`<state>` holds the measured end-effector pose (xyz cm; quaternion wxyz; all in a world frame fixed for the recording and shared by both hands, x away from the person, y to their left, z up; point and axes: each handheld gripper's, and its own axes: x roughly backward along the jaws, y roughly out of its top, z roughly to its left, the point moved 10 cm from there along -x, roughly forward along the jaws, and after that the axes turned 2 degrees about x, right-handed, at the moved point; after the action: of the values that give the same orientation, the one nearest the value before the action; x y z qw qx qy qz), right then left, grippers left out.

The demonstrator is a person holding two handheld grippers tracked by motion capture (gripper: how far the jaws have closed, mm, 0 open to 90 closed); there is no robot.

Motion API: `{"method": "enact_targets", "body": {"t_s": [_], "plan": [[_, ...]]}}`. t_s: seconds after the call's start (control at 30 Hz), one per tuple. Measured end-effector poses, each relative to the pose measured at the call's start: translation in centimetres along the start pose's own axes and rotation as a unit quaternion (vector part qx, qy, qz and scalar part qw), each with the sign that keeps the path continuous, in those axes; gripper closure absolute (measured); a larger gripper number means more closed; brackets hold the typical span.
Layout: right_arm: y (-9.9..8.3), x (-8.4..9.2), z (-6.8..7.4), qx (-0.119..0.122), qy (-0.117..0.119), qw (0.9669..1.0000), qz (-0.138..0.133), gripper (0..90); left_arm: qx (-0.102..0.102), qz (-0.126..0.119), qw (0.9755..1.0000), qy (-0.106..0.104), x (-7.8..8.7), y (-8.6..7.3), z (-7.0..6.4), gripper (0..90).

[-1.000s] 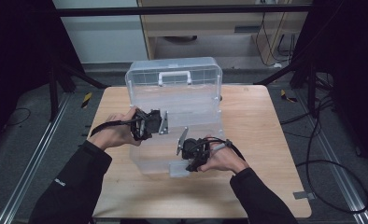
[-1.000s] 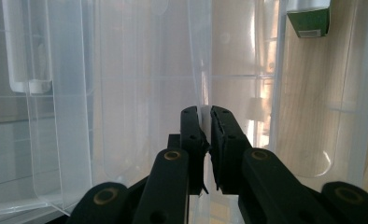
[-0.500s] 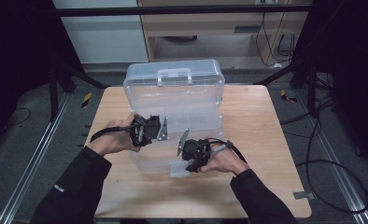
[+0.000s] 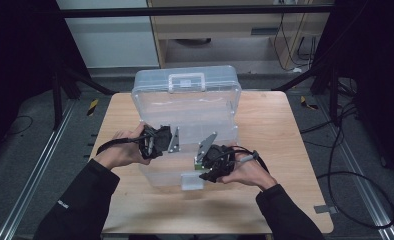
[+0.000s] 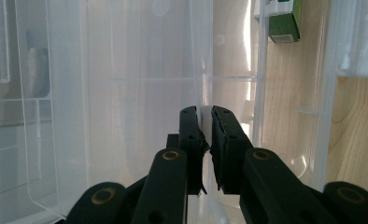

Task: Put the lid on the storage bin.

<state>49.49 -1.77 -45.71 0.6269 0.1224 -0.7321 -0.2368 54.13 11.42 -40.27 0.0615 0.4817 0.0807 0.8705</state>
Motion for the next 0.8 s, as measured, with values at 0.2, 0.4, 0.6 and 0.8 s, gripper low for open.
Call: {"method": "enact_targets", "body": {"t_s": [0.2, 0.4, 0.6, 0.8], "plan": [[-0.2, 2.3, -0.8, -0.019, -0.024, 0.999, -0.034, 67.0, 0.001, 0.006, 1.0, 0.001, 0.0, 0.0, 0.0, 82.4], [-0.3, 3.8, -1.8, -0.06, -0.041, 0.9951, -0.066, 74.6, 0.001, 0.007, 1.0, 0.002, 0.0, 0.0, 0.0, 82.3], [-0.3, 5.0, -2.5, -0.092, -0.048, 0.9901, -0.094, 80.7, 0.001, 0.008, 1.0, 0.003, 0.0, 0.0, 0.0, 82.2], [-0.2, 6.3, -3.4, -0.126, -0.06, 0.9812, -0.132, 86.2, 0.001, 0.009, 1.0, 0.003, 0.0, 0.0, 0.0, 82.2]]}}
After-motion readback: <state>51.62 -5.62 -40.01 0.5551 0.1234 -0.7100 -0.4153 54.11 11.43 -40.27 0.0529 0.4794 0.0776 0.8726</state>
